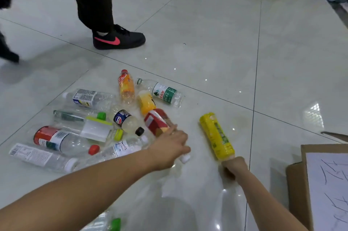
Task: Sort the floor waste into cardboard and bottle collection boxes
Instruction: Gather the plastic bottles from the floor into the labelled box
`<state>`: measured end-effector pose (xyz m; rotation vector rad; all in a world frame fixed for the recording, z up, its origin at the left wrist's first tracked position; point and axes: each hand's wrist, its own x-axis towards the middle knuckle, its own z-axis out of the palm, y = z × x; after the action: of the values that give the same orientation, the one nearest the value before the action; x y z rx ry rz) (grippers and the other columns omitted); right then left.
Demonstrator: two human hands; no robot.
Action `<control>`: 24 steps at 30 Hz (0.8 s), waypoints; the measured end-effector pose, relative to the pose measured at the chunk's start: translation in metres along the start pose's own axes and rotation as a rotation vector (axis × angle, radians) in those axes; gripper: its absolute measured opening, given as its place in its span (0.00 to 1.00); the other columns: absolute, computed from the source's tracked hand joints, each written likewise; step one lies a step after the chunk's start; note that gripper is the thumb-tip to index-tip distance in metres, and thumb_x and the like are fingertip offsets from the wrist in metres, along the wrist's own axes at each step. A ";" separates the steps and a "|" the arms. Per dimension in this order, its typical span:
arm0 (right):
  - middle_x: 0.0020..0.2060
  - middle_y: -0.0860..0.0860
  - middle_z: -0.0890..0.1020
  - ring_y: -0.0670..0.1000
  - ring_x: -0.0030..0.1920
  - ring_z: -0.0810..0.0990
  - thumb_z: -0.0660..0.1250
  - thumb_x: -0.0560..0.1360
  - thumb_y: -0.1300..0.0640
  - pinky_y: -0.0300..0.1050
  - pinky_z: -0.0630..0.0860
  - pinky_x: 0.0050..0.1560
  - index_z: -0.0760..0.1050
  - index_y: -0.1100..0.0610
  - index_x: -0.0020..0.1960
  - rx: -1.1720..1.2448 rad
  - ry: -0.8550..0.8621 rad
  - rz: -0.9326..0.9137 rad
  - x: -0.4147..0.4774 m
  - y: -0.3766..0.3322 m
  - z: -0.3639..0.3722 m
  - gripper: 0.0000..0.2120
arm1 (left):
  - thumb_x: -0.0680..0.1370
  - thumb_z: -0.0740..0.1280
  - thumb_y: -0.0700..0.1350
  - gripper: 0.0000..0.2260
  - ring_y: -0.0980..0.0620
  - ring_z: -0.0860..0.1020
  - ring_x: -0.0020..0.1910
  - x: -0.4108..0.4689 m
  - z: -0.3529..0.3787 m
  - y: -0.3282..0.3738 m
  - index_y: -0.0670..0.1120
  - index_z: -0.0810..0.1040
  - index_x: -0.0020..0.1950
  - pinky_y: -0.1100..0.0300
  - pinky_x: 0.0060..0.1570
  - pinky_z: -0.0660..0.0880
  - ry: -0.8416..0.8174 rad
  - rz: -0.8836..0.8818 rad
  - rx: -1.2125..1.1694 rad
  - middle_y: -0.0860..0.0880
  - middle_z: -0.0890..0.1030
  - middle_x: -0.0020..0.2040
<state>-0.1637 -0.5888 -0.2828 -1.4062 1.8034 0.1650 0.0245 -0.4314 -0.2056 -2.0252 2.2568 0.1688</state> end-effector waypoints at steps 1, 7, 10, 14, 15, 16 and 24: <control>0.39 0.61 0.78 0.55 0.35 0.75 0.66 0.72 0.65 0.40 0.70 0.30 0.73 0.68 0.48 0.031 -0.045 0.010 -0.010 0.005 0.004 0.07 | 0.58 0.75 0.42 0.17 0.45 0.78 0.56 0.002 0.000 0.007 0.53 0.83 0.46 0.51 0.67 0.62 0.017 0.067 0.036 0.46 0.80 0.54; 0.25 0.58 0.73 0.51 0.18 0.72 0.61 0.75 0.64 0.37 0.71 0.22 0.70 0.61 0.37 0.644 -0.385 0.239 -0.059 0.035 0.049 0.08 | 0.73 0.65 0.46 0.15 0.41 0.75 0.57 0.004 0.013 0.046 0.60 0.79 0.57 0.52 0.57 0.65 0.046 0.132 -0.029 0.44 0.75 0.61; 0.33 0.58 0.76 0.55 0.32 0.78 0.56 0.79 0.60 0.45 0.78 0.24 0.71 0.62 0.40 0.908 -0.557 0.379 -0.084 0.043 0.064 0.11 | 0.81 0.57 0.46 0.21 0.38 0.69 0.63 0.002 0.021 0.062 0.61 0.64 0.73 0.50 0.60 0.68 -0.167 -0.101 -0.207 0.43 0.61 0.70; 0.28 0.61 0.81 0.58 0.27 0.82 0.59 0.78 0.65 0.48 0.77 0.18 0.71 0.66 0.42 1.220 -0.569 0.431 -0.103 0.050 0.066 0.08 | 0.80 0.62 0.46 0.21 0.41 0.65 0.70 0.003 0.013 0.078 0.55 0.67 0.73 0.54 0.65 0.69 -0.264 -0.294 -0.518 0.44 0.59 0.73; 0.25 0.61 0.80 0.57 0.22 0.81 0.60 0.78 0.65 0.46 0.76 0.18 0.72 0.66 0.42 1.263 -0.554 0.424 -0.107 0.050 0.065 0.07 | 0.80 0.61 0.47 0.18 0.42 0.65 0.70 0.005 0.013 0.082 0.52 0.71 0.71 0.56 0.66 0.67 -0.267 -0.348 -0.616 0.45 0.63 0.71; 0.24 0.60 0.80 0.56 0.20 0.80 0.61 0.77 0.65 0.45 0.76 0.17 0.72 0.66 0.42 1.288 -0.544 0.409 -0.112 0.048 0.063 0.06 | 0.81 0.60 0.47 0.15 0.44 0.66 0.69 0.006 0.014 0.086 0.48 0.74 0.67 0.59 0.65 0.67 -0.253 -0.417 -0.710 0.46 0.67 0.68; 0.23 0.53 0.76 0.47 0.22 0.75 0.62 0.76 0.69 0.36 0.78 0.27 0.76 0.61 0.42 1.335 -0.539 0.142 -0.137 0.026 0.036 0.07 | 0.72 0.69 0.39 0.11 0.46 0.78 0.44 0.009 -0.008 0.101 0.52 0.71 0.35 0.59 0.53 0.76 0.083 -0.854 -1.062 0.48 0.60 0.53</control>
<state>-0.1622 -0.4566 -0.2245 -0.2231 1.0897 -0.4764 -0.0772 -0.4304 -0.1979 -3.2719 1.1240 1.4098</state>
